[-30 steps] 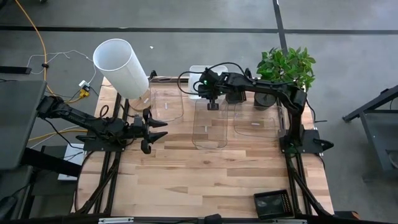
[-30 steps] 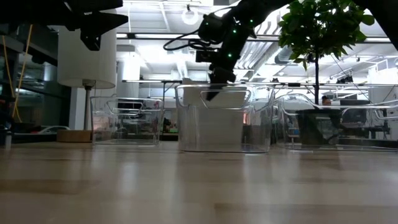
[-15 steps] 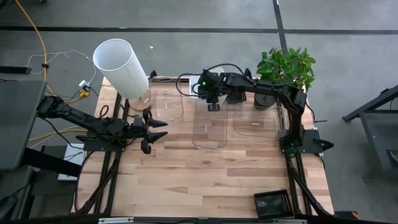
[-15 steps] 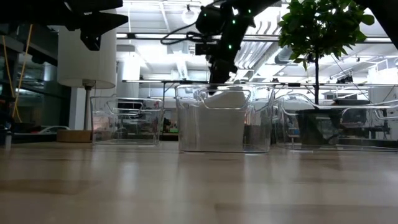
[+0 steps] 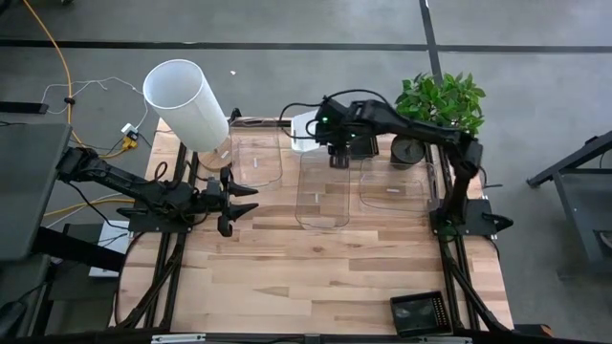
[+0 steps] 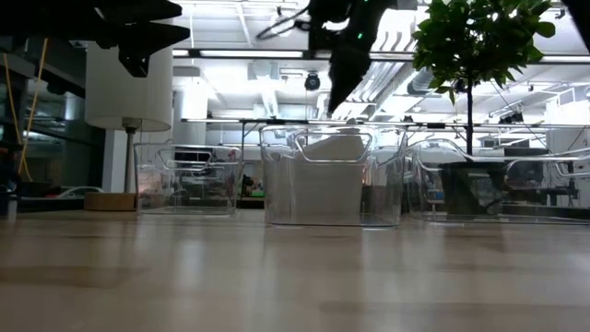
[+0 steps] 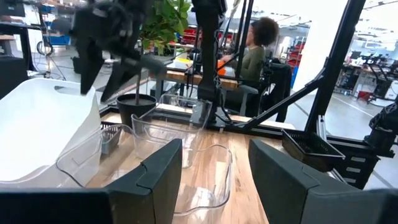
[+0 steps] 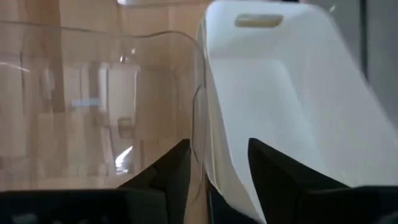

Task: Stack baskets by color
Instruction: Stack the bottom white bin on top of the top white bins

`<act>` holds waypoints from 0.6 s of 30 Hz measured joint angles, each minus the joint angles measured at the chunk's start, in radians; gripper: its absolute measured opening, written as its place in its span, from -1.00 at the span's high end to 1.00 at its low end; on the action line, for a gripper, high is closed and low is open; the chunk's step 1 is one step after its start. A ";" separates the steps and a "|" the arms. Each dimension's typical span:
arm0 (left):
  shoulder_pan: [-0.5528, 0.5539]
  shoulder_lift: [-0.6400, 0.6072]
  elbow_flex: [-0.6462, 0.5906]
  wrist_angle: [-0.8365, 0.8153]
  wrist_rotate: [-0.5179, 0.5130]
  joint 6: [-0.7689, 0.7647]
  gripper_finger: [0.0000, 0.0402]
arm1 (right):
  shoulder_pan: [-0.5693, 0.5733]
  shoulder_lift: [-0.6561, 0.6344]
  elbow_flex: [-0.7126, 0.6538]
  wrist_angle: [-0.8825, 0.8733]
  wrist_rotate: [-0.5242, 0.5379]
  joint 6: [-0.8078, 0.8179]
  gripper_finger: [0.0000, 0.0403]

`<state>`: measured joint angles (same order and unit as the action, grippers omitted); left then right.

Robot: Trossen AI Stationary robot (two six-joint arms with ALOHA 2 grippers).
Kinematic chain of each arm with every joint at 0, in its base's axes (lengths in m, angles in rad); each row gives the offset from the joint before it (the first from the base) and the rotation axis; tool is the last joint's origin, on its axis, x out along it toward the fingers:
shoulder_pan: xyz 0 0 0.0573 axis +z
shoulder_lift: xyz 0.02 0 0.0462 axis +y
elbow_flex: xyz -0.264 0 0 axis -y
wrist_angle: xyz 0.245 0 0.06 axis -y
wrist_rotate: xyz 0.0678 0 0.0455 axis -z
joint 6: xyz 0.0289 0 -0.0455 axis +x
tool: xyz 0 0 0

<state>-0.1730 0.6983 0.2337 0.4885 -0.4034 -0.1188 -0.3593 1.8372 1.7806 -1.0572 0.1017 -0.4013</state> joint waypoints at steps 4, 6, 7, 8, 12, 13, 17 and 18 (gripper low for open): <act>0.000 0.000 0.000 0.001 0.000 -0.001 0.14 | 0.016 -0.131 -0.118 0.125 0.004 0.028 0.56; 0.000 0.000 0.000 0.001 0.000 -0.001 0.14 | 0.028 -0.199 -0.203 0.208 0.026 0.055 0.78; 0.000 0.000 0.000 0.001 0.000 -0.001 0.14 | 0.038 -0.231 -0.254 0.250 0.057 0.067 0.88; 0.000 0.000 0.000 0.001 0.000 -0.001 0.14 | 0.048 -0.260 -0.305 0.288 0.093 0.077 0.94; 0.000 0.000 0.000 0.001 0.000 -0.001 0.14 | 0.108 -0.337 -0.496 0.411 0.310 0.132 0.93; 0.000 0.000 0.000 0.001 0.000 -0.001 0.14 | 0.123 -0.346 -0.535 0.420 0.359 0.136 0.96; 0.000 0.000 0.000 0.001 0.000 -0.001 0.14 | 0.165 -0.345 -0.654 0.449 0.572 0.163 0.98; 0.000 0.000 0.000 0.002 0.000 -0.001 0.14 | 0.164 -0.341 -0.678 0.465 0.608 0.170 0.99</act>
<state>-0.1730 0.6983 0.2337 0.4904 -0.4038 -0.1200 -0.1955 1.4964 1.1030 -0.5917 0.7095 -0.2313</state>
